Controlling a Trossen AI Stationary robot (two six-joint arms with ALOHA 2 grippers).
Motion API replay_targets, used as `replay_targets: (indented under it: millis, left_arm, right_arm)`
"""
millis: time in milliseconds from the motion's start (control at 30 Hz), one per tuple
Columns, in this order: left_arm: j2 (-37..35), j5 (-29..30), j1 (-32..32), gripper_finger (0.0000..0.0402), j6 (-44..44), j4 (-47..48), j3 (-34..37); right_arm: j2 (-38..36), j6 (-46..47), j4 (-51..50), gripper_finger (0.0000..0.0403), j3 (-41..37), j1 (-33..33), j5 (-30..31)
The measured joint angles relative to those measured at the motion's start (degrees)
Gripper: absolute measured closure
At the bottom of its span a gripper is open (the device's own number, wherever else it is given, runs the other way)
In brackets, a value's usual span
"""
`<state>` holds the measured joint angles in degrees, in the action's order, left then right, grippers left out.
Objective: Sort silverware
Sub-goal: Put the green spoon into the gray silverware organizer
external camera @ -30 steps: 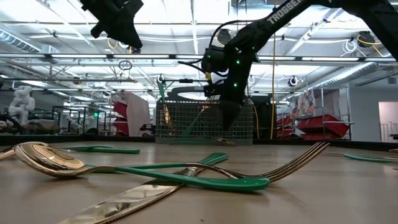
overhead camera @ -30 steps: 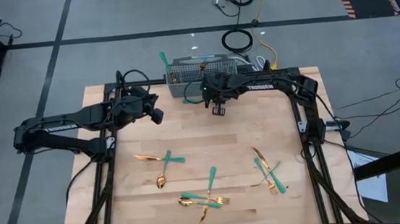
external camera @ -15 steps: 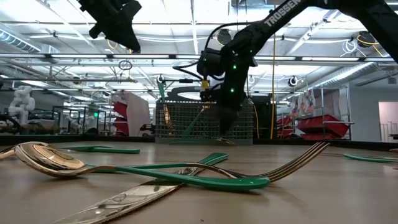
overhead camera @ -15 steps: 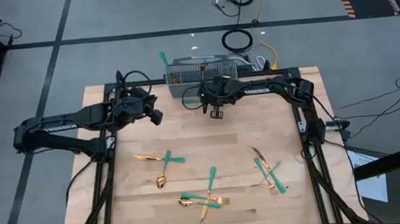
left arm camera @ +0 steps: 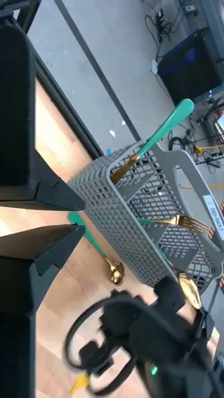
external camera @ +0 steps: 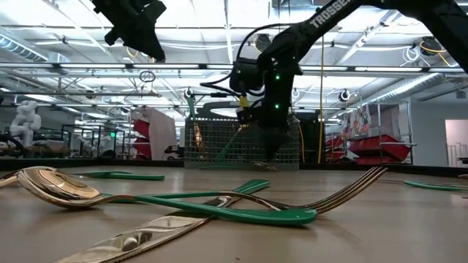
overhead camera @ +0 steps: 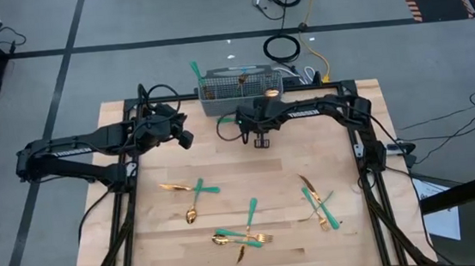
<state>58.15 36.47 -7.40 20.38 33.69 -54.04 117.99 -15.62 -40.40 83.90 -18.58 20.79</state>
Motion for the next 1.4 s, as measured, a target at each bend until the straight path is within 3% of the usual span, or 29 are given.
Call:
replay_targets:
  millis: [133,267,367,500,633,733,1033,1400]
  left_arm:
    - [0.02,-1.24,0.0,0.0347,0.06,-0.35,0.0]
    - [1.88,-8.33,-0.02,0.0351,-4.25,-6.86,1.92]
    - [4.44,-9.72,0.65,0.0376,-7.09,-17.68,6.8]
    - [8.81,-9.53,0.79,0.0395,-8.88,-36.58,14.21]
    - [15.64,-4.72,0.5,0.0398,-11.35,-54.53,19.94]
    - [22.83,-0.75,0.24,0.0399,-16.78,-61.68,20.93]
    - [40.51,7.48,-0.26,0.04,-20.34,-61.48,11.6]
    - [53.1,2.38,-5.86,0.0401,-14.83,-42.71,-4.78]
  right_arm:
    - [-1.51,-0.04,-0.87,0.0403,0.53,2.08,2.72]
    - [-6.19,0.84,-3.15,0.0403,2.52,4.17,3.17]
    - [-11.2,4.79,-5.41,0.0403,2.54,5.16,3.42]
    - [-22.29,9.88,-8.79,0.0403,2.54,6.95,8.09]
    - [-34.37,17.26,-11.26,0.0403,2.6,8.45,10.74]
    - [-42.34,22.71,-12.05,0.0403,2.6,9.42,14.04]
    - [-54.65,28.4,-13.13,0.0403,2.62,13.01,15.79]
    - [-54.9,24.08,-13.29,0.0403,2.58,15.87,15.16]
